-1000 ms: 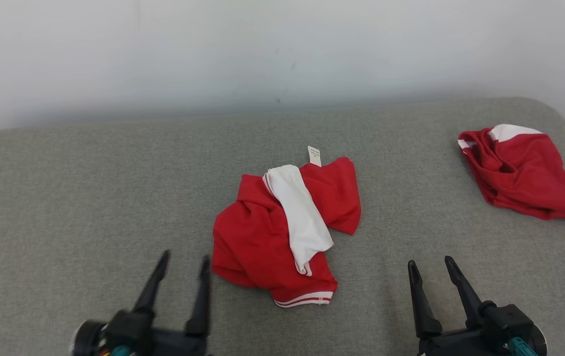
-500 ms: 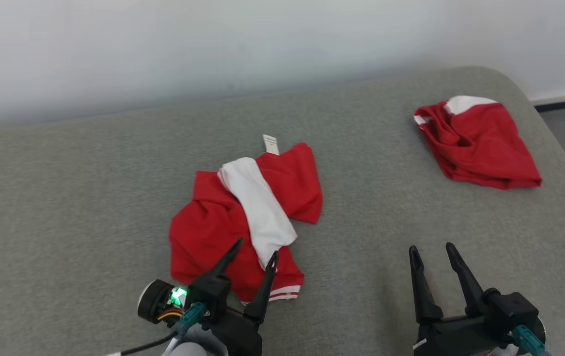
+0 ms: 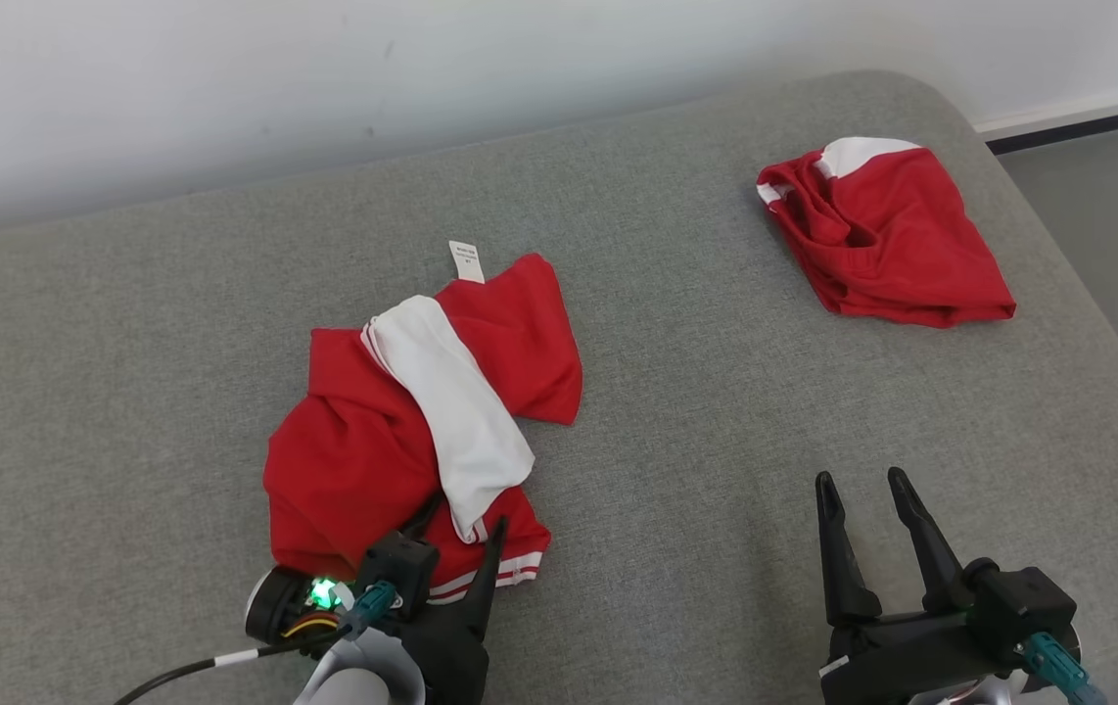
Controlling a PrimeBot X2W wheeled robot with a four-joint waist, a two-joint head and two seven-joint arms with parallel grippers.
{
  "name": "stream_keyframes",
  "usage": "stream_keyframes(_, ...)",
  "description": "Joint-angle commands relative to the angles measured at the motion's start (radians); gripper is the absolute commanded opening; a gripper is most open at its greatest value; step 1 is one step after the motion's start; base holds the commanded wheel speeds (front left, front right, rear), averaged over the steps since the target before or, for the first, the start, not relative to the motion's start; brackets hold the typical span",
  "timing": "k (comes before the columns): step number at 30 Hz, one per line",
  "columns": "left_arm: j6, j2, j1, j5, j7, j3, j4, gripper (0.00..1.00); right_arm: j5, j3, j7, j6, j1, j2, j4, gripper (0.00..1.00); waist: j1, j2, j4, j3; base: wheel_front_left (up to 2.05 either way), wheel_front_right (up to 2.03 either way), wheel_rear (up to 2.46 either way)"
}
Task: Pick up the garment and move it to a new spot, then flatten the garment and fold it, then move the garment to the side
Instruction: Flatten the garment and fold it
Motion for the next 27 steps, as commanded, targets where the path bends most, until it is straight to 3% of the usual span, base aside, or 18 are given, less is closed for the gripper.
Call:
stream_keyframes(1, 0.001, -0.001, -0.009, -0.008, -0.001, -0.001, 0.006, 1.00, 0.009, 0.003, -0.002, -0.002, -0.009, 0.002, 0.000, 1.00, -0.0001, -0.0001, 0.004, -0.004, 0.00, 0.00, 0.00)
stream_keyframes(2, -0.001, -0.002, -0.013, -0.014, -0.001, -0.003, -0.001, 0.72, 0.009, 0.002, -0.002, -0.002, -0.010, 0.002, 0.000, 1.00, -0.0001, -0.0001, 0.007, -0.007, 0.00, 0.00, 0.00)
stream_keyframes(4, -0.006, -0.006, -0.020, -0.027, -0.001, -0.013, -0.027, 0.00, 0.008, -0.003, -0.002, -0.002, -0.008, 0.001, -0.002, 1.00, -0.0001, -0.0001, 0.016, -0.013, 0.00, 0.00, 0.00)
stream_keyframes(11, -0.021, -0.007, -0.019, -0.093, -0.001, -0.092, -0.195, 0.00, 0.010, -0.010, -0.002, -0.002, 0.016, 0.001, 0.007, 1.00, -0.0001, -0.0001, 0.066, -0.042, 0.00, 0.00, 0.00)
stream_keyframes(20, 0.014, -0.006, -0.051, -0.146, -0.001, -0.139, -0.405, 0.00, 0.005, -0.022, -0.002, -0.002, 0.029, 0.001, 0.012, 1.00, -0.0001, -0.0001, 0.142, -0.078, 0.00, 0.00, 0.00)
stream_keyframes(27, 0.060, 0.134, -0.020, -0.172, 0.017, -0.019, -0.496, 0.00, 0.002, -0.025, -0.002, -0.002, 0.044, 0.001, 0.014, 1.00, -0.0001, -0.0001, 0.180, -0.094, 0.00, 0.00, 0.00)
